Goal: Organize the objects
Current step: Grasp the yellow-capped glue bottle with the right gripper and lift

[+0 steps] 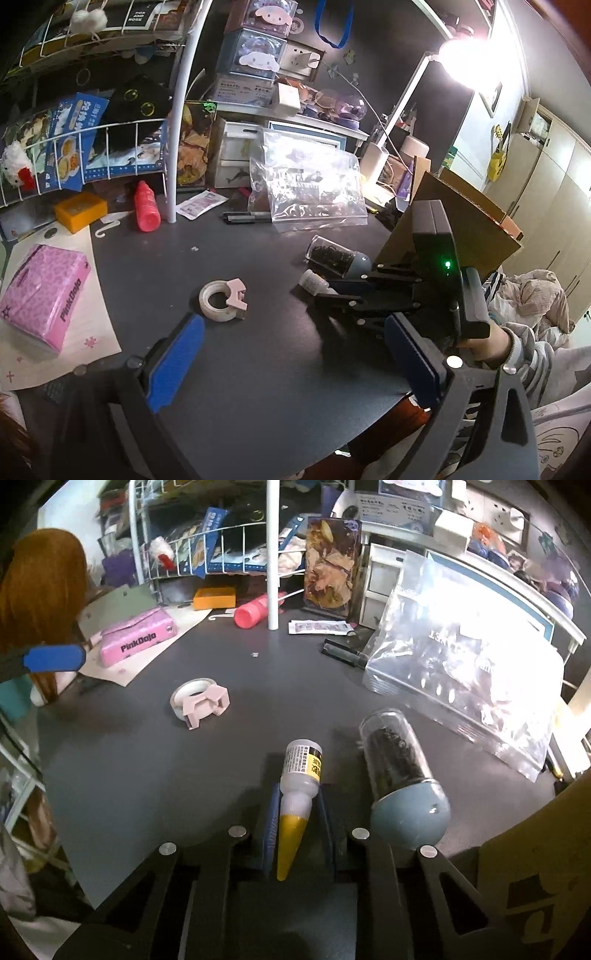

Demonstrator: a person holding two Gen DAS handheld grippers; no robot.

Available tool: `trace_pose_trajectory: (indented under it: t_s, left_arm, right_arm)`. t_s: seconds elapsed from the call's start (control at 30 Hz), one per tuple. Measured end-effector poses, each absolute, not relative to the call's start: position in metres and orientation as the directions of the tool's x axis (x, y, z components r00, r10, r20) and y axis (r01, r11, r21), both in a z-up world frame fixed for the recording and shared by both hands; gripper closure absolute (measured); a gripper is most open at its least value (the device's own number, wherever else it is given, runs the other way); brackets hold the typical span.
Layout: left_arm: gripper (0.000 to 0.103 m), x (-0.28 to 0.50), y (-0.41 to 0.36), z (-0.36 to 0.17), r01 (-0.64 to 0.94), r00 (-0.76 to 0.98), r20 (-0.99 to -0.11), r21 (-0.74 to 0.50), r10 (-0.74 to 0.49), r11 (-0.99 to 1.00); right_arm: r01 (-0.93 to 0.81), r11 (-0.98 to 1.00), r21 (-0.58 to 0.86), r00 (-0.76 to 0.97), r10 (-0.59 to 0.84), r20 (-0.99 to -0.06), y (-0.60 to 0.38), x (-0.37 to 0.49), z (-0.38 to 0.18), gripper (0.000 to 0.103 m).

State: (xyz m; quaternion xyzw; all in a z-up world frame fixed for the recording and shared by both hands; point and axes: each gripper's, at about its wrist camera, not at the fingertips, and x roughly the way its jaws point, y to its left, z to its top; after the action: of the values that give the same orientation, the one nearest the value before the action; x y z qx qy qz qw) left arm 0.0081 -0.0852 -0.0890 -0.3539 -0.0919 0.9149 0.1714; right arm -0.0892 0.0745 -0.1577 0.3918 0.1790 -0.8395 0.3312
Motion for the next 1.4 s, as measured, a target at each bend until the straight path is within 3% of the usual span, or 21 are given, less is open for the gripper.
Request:
trace_pose_trajectory:
  t_s: [0.3, 0.47, 0.63, 0.87, 0.97, 1.4]
  left_arm:
    - [0.006, -0.003, -0.078, -0.089, -0.269, -0.667, -0.620, -0.316, 0.413, -0.910]
    - [0.007, -0.011, -0.076, -0.078, -0.321, -0.655, -0.577, -0.371, 0.487, -0.871]
    - [0.033, -0.019, -0.073, -0.060, -0.355, -0.654, -0.547, -0.388, 0.523, -0.850]
    - [0.054, -0.028, -0.051, -0.030, -0.454, -0.625, -0.493, -0.401, 0.605, -0.796]
    - [0.067, -0.033, -0.038, -0.018, -0.479, -0.615, -0.486, -0.395, 0.621, -0.784]
    - [0.068, -0.078, 0.060, 0.017, -0.600, -0.528, -0.515, -0.337, 0.675, -0.726]
  right_arm:
    - [0.773, -0.634, 0.028, -0.421, -0.546, -0.724, 0.072, -0.069, -0.133, 0.087]
    - [0.824, -0.566, 0.017, -0.411, -0.618, -0.670, 0.073, -0.049, -0.101, 0.087]
    - [0.846, -0.532, -0.033, -0.429, -0.643, -0.634, 0.076, -0.033, -0.067, 0.087]
    - [0.840, -0.531, -0.111, -0.486, -0.646, -0.588, 0.090, -0.022, -0.030, 0.087]
    - [0.823, -0.550, -0.140, -0.521, -0.633, -0.573, 0.102, -0.022, -0.021, 0.087]
    - [0.735, -0.673, -0.083, -0.599, -0.587, -0.545, 0.203, -0.045, 0.008, 0.087]
